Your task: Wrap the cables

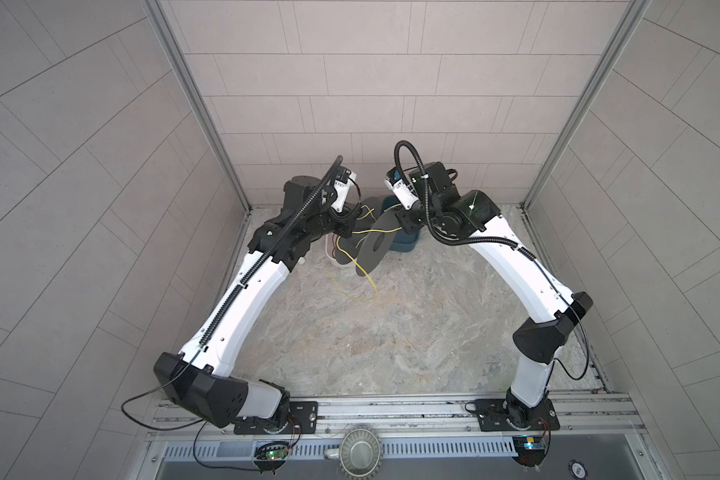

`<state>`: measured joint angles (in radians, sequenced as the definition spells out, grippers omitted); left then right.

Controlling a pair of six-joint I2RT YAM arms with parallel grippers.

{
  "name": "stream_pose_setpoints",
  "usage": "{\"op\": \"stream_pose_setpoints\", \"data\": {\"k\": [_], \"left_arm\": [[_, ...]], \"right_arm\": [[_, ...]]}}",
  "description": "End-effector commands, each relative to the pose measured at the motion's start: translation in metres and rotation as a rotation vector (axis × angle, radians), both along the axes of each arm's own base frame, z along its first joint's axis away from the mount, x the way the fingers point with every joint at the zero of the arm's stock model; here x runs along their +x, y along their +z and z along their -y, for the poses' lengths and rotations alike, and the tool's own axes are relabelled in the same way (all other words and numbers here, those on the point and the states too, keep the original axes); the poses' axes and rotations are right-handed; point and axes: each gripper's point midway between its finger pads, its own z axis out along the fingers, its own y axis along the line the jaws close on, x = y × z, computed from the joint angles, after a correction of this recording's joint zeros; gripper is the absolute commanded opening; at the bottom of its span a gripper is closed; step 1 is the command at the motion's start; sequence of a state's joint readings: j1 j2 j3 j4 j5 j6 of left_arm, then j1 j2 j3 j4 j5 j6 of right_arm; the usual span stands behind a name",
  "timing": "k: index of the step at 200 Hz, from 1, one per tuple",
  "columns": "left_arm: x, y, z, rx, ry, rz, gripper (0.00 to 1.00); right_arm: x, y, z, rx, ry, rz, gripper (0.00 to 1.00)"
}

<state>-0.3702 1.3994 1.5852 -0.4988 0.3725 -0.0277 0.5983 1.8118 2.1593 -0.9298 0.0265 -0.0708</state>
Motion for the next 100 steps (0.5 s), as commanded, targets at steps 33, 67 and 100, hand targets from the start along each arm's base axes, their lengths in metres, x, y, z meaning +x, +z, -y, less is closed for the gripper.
{"op": "stream_pose_setpoints", "data": {"k": [33, 67, 100], "left_arm": [[-0.001, 0.041, -0.042, -0.165, 0.117, 0.022, 0.00], [-0.003, 0.055, -0.047, -0.207, 0.145, 0.042, 0.00], [-0.005, 0.069, -0.050, -0.238, 0.161, 0.067, 0.00]], "right_arm": [[0.014, 0.015, 0.064, 0.159, -0.177, 0.072, 0.00], [0.010, -0.004, 0.045, 0.313, -0.073, -0.016, 0.11], [0.007, -0.020, 0.031, 0.388, -0.027, -0.079, 0.22]]}}
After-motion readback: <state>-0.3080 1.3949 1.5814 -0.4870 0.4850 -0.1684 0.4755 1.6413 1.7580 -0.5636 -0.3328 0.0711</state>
